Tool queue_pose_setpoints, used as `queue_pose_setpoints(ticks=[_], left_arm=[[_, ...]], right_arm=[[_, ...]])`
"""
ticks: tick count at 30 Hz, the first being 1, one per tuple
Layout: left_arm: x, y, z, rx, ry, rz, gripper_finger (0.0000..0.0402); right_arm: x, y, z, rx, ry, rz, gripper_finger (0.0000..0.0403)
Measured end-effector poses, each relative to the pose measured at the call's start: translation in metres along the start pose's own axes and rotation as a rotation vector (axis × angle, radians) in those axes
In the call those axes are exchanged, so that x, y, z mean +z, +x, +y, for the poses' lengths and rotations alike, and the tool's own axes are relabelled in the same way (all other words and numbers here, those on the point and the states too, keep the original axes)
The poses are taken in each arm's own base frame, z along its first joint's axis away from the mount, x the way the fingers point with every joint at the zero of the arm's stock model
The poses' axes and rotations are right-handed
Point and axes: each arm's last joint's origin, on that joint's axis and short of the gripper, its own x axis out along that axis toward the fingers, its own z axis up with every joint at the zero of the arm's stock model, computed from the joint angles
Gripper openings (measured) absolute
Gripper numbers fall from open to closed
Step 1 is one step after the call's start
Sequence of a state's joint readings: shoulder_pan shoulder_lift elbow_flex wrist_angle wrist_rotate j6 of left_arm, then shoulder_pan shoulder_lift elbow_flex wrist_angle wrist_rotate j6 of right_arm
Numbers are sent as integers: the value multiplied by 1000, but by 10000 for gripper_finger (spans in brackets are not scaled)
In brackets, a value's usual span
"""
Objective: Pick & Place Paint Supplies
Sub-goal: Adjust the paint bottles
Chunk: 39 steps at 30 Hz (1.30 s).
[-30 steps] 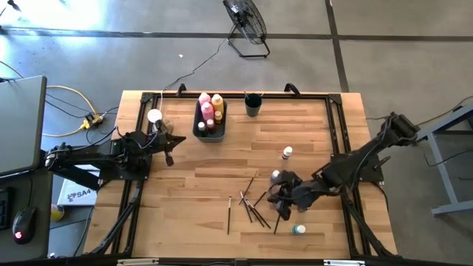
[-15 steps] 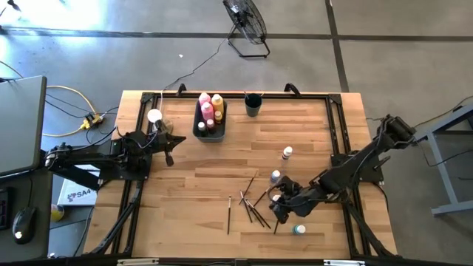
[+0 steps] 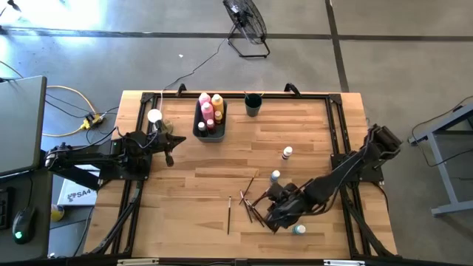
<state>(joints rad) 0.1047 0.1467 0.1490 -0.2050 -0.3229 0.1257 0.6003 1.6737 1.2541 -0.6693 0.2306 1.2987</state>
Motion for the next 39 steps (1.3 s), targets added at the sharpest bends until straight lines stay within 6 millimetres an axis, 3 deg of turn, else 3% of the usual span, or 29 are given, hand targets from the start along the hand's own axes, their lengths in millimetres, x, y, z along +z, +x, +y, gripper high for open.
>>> queue_pose_setpoints(ticks=[6,15,31,39], left_arm=[[-1,0,0,-1,3,11,0],[-2,0,0,-2,5,17,0],[-9,0,-1,-22,-20,89,0],[-11,-1,-2,-29,-33,111,0]], right_arm=[[1,4,11,-172,-60,88,3],[0,-6,23,-137,-85,99,3],[-5,-10,10,-269,-30,205,3],[14,-6,4,-315,-7,92,14]])
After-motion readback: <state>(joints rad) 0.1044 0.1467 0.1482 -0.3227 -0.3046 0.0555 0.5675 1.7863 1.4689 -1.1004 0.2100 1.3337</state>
